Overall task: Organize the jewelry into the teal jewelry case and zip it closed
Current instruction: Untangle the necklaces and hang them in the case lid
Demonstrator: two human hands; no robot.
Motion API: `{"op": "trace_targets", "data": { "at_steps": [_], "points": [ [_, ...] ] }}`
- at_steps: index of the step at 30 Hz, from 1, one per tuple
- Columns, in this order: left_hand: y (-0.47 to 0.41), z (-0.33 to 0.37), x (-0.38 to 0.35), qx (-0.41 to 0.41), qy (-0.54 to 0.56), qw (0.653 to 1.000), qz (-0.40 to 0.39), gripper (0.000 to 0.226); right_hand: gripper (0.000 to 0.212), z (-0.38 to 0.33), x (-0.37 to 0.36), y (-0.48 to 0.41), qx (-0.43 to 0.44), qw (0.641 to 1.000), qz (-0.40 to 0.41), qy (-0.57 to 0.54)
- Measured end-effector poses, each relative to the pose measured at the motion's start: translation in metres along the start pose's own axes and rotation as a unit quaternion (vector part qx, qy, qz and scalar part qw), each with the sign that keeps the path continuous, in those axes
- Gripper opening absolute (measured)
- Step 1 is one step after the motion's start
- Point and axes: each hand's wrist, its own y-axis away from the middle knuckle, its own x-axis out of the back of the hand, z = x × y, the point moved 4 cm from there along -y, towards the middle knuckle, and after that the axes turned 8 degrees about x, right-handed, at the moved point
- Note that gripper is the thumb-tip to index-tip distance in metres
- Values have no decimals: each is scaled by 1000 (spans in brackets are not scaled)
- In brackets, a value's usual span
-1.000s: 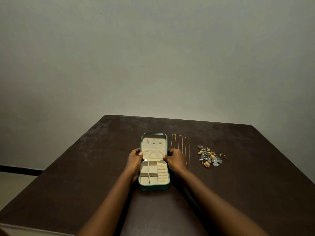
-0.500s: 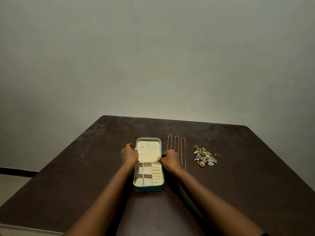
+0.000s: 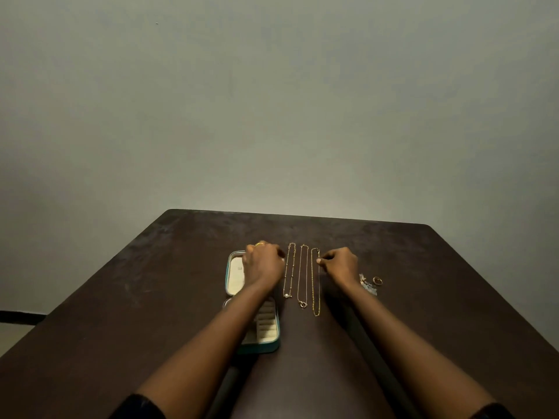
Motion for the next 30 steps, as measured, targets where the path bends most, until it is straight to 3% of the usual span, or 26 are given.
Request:
{"op": "trace_targets", "data": {
  "at_steps": [7, 13, 30],
  "points": [
    [-13, 38, -48, 17, -46, 997, -65, 25, 21, 14, 4, -47, 2, 999, 2, 35],
    [-19, 52, -66, 22, -119, 991, -65, 25, 17, 22, -14, -77, 38, 995, -47, 83],
    [-18, 55, -75, 52, -114, 991, -50, 28, 22, 35, -42, -104, 24, 984, -89, 154]
  ]
}}
